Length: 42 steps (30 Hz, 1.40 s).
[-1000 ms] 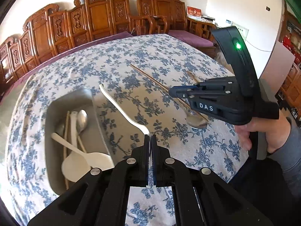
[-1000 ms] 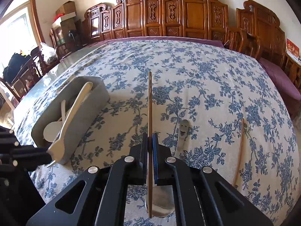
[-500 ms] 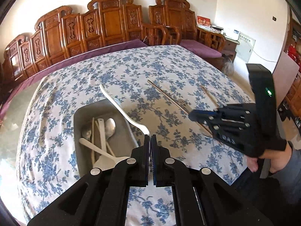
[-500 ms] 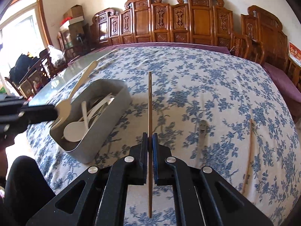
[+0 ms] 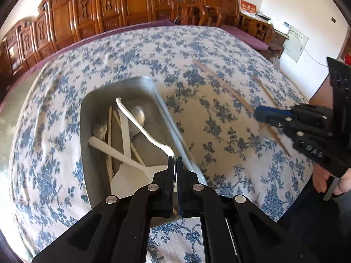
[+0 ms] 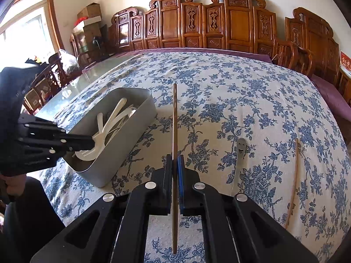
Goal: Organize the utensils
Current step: 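Open the left gripper to drop the white fork into the tray, then lower the chopstick into the tray and open the right gripper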
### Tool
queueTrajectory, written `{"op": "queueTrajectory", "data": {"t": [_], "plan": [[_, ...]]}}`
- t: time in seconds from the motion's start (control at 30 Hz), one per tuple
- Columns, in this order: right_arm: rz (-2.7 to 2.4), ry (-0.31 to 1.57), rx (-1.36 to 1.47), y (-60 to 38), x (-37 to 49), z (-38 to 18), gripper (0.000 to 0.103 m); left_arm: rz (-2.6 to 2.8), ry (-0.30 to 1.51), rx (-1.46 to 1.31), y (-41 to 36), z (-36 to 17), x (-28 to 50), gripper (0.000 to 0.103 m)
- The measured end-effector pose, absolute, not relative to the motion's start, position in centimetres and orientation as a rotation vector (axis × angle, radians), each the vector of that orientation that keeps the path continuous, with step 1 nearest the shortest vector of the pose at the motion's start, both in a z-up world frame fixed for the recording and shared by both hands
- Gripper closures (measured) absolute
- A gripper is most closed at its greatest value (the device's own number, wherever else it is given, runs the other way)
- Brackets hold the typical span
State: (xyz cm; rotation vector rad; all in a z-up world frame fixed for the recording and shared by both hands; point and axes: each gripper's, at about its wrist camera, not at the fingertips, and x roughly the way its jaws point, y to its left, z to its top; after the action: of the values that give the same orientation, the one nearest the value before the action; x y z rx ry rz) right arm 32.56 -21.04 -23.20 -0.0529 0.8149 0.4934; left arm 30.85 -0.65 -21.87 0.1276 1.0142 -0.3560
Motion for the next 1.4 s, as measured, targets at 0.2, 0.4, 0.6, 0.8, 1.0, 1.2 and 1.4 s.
{"op": "queueTrajectory", "data": {"t": [0.2, 0.4, 0.6, 0.8, 1.0, 1.2, 1.4], "plan": [[0.489, 0.818, -0.034, -20.1, 33.0, -23.3, 0.097, -0.305, 1.054, 0.110, 0.5, -23.2, 31.6, 0.102], [0.502, 0.839, -0.073, -18.6, 33.0, -24.0, 0.097, -0.274, 1.059, 0.107, 1.7, -23.4, 31.4, 0.098], [0.492, 0.842, -0.067, -18.6, 33.2, -24.0, 0.097, -0.249, 1.021, 0.098, 3.4, -21.7, 30.5, 0.088], [0.503, 0.821, -0.083, -17.1, 32.9, -22.4, 0.097, -0.217, 0.981, 0.096, 5.3, -19.5, 29.5, 0.083], [0.548, 0.805, -0.107, -14.3, 31.9, -20.5, 0.097, -0.187, 0.948, 0.085, 7.4, -17.6, 28.2, 0.078], [0.584, 0.816, -0.130, -10.5, 31.6, -19.7, 0.097, -0.163, 0.919, 0.056, 9.6, -16.3, 27.0, 0.077], [0.588, 0.882, -0.102, -7.7, 33.4, -20.5, 0.097, -0.136, 0.910, 0.015, 11.9, -16.3, 26.4, 0.073]]}}
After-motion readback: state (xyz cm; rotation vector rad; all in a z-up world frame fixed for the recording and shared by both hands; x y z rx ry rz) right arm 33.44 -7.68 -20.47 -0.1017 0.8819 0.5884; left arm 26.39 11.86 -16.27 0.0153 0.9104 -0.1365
